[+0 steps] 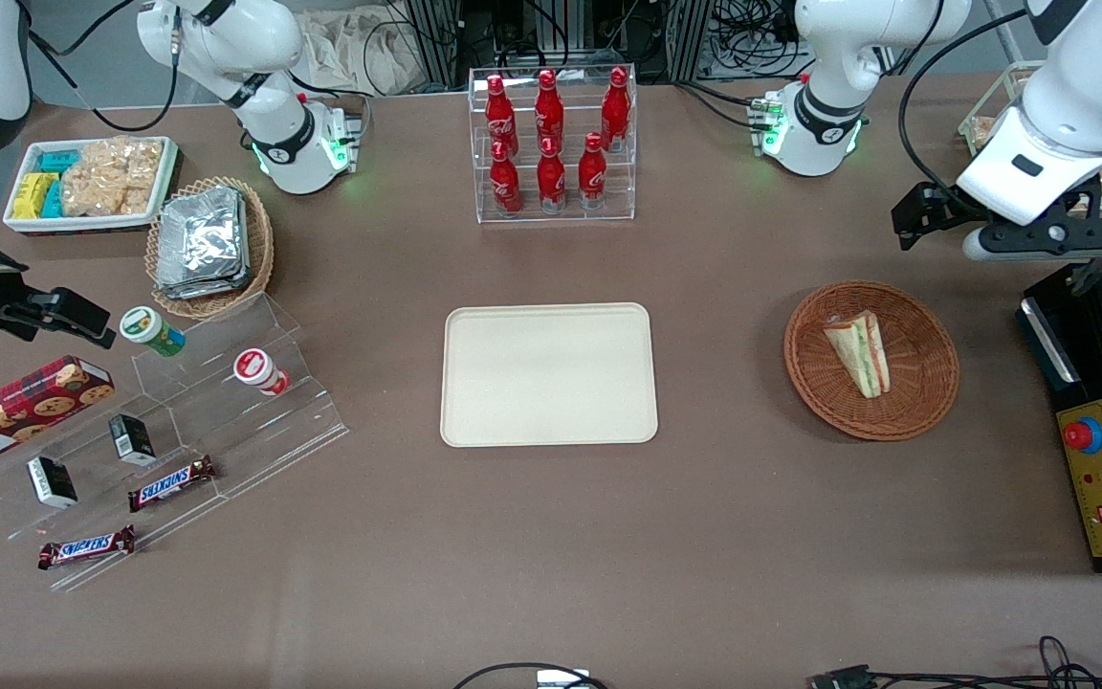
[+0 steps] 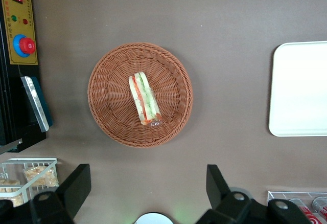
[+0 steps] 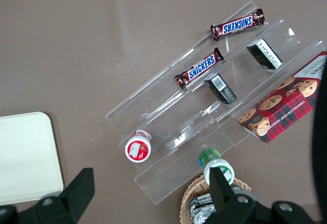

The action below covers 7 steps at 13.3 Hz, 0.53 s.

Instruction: Place sandwich from basket to tray

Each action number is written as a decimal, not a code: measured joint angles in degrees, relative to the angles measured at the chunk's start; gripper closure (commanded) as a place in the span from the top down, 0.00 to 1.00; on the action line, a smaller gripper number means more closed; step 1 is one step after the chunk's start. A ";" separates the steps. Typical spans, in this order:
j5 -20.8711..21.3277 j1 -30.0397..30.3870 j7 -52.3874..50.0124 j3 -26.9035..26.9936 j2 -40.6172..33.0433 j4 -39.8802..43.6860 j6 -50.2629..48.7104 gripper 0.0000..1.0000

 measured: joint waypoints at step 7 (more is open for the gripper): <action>-0.19 -0.81 -2.65 0.13 0.39 -0.34 -1.12 1.00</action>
